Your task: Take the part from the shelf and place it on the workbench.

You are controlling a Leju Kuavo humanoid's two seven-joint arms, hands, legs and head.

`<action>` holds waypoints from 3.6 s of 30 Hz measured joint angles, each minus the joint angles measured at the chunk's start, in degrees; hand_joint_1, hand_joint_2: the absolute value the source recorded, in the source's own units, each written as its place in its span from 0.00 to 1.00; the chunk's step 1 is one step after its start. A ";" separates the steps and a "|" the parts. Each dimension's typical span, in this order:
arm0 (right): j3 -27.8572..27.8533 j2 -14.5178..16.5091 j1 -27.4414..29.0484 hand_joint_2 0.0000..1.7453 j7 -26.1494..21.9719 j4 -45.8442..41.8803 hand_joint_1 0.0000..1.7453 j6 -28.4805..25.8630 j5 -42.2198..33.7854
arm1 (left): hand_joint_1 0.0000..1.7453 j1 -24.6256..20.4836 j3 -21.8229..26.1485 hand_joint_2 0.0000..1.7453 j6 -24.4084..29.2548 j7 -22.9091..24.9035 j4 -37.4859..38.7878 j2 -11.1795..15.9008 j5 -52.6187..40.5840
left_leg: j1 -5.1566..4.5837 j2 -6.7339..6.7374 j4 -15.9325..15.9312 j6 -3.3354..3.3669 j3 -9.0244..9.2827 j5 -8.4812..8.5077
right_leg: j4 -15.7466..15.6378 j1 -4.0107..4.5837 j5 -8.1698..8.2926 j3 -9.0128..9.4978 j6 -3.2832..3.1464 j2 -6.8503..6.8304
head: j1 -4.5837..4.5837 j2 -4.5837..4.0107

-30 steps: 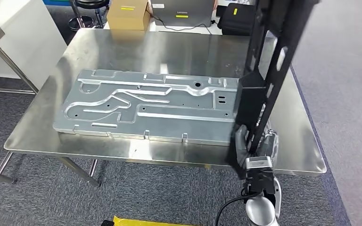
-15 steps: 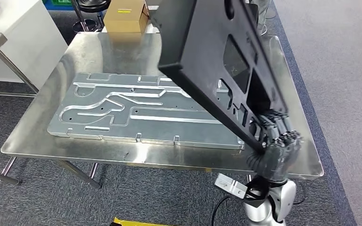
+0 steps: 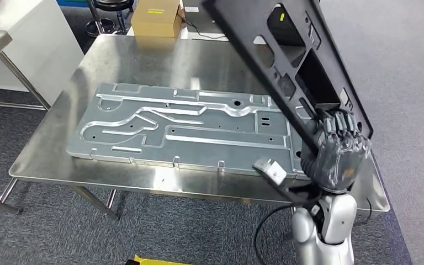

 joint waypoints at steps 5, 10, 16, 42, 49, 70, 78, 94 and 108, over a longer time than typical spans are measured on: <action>2.77 -7.25 -5.79 1.00 6.73 8.47 1.00 0.01 -1.57 | 0.00 0.04 -0.02 1.00 -0.14 0.03 0.01 -0.08 0.51 | -0.42 -0.38 0.67 -0.32 -0.26 -0.35 | -13.74 0.31 7.65 5.73 -0.98 0.23 | -0.02 0.01; 3.79 -11.96 -13.51 1.00 4.37 20.80 1.00 0.01 -3.73 | 0.00 0.16 -0.02 1.00 -0.30 0.25 0.02 -0.10 0.85 | -0.52 -0.30 1.98 -1.61 -1.09 -1.35 | -15.72 0.07 8.08 6.35 -1.86 0.26 | -0.15 0.01; 2.91 -16.39 -25.00 1.00 1.75 40.24 1.00 0.09 -4.97 | 0.00 0.38 -0.01 1.00 -0.42 0.25 0.02 -0.09 0.96 | 0.40 0.01 16.51 -2.81 -8.61 -6.03 | -15.84 -0.14 8.15 6.45 -2.19 -0.19 | -0.38 0.00; 5.49 -18.98 -42.63 1.00 -5.97 74.32 1.00 13.28 -5.51 | 0.00 0.94 -0.01 1.00 -0.70 -0.81 0.02 -0.49 0.43 | -0.19 -0.32 5.95 -1.99 -3.40 -3.47 | -15.54 -0.52 9.45 4.40 -1.51 0.09 | -0.61 0.01; 8.18 -16.00 -41.22 1.00 -7.06 76.02 1.00 15.35 -5.10 | 0.00 0.15 -0.15 1.00 -1.54 -0.95 0.02 -0.50 -0.43 | 0.17 0.01 8.43 -2.36 -5.32 -1.37 | -15.42 -0.41 8.89 5.17 -1.71 0.18 | -0.70 0.00; 13.92 -9.21 -40.38 0.00 -8.79 77.62 0.00 22.57 -2.33 | 0.00 -0.45 -0.43 0.25 -2.76 -2.87 0.03 -1.15 0.69 | -0.18 0.08 1.23 -1.56 -1.77 0.17 | -15.28 0.21 8.74 5.11 -1.15 0.32 | -0.63 0.01; 14.44 -7.69 -39.58 0.00 -9.38 77.59 0.00 21.16 -10.48 | 0.00 -0.08 -0.13 0.00 -2.09 -2.99 0.07 -1.16 1.03 | 0.66 0.12 14.68 -3.30 -7.62 -5.08 | -15.60 -0.07 8.75 5.64 -2.26 0.05 | -0.95 0.00; 3.54 -10.22 -40.87 0.00 -12.83 76.99 0.00 30.98 -32.44 | 0.00 -2.38 -0.04 0.00 -2.25 -6.41 0.07 -1.34 1.64 | 0.12 0.01 0.95 -0.04 -1.45 0.60 | -3.80 -0.07 4.74 0.12 0.12 0.28 | -0.87 0.01; -4.48 -9.39 -36.81 0.00 -24.83 73.50 0.00 30.34 -48.59 | 0.00 -2.05 0.63 0.00 -0.58 -5.23 0.13 -1.63 3.20 | 0.31 0.08 16.25 -2.81 -8.76 -5.68 | -16.23 0.05 8.86 6.13 -2.23 0.10 | -1.24 -0.01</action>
